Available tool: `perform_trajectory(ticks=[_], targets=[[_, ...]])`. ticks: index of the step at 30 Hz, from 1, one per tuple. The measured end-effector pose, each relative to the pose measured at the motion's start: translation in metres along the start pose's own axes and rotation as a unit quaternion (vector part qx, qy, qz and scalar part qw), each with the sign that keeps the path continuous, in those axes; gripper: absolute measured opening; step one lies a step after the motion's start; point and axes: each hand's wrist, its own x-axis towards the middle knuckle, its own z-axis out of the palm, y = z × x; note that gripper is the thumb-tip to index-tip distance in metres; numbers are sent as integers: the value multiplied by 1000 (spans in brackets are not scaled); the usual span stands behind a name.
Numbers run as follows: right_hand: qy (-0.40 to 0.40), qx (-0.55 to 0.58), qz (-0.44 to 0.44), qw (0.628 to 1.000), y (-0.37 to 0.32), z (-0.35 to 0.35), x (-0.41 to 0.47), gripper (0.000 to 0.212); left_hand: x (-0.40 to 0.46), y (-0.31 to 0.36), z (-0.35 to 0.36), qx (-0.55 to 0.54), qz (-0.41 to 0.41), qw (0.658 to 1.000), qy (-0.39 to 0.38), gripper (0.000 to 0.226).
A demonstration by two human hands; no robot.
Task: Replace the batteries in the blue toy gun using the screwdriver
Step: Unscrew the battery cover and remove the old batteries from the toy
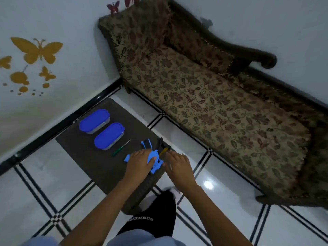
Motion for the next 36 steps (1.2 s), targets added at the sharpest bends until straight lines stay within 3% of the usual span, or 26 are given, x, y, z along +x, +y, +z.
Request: perform_trajectory(ticks=[6,9,11,13,16,19,21,24,26,28,31,36], targets=[[-38,-68,-53,996,56,-51,77,39,68,39,12,-27,-65,997,26,78],[-69,-91,-103,988,87,-68,121,54,110,56,6,-49,-114,992,39,60],[-88,-93,-151,980,97,-88,150,52,133,65,2,-57,-137,987,61,56],[-159,-87,-163,970,110,-101,175,54,154,77,0,-62,-157,983,75,63],[-155,-35,-151,976,118,-116,206,73,174,89,-1,-64,-184,974,115,80],[-193,-51,-193,961,122,-122,236,61,184,99,-3,-86,-218,960,152,82],[-230,-65,-247,939,123,-128,263,55,192,109,-3,-97,-271,939,190,75],[-207,-61,-327,920,115,-132,294,73,195,122,-3,-130,-354,893,246,65],[-223,-78,-398,887,105,-137,313,60,195,133,3,-178,-415,841,300,67],[-252,-90,-432,861,96,-139,328,49,195,139,9,-192,-447,815,315,61],[-275,-96,-478,828,73,-130,339,48,186,138,19,-182,-504,773,340,45],[-315,-104,-558,761,24,-93,344,47,157,127,30,-181,-583,691,387,48]])
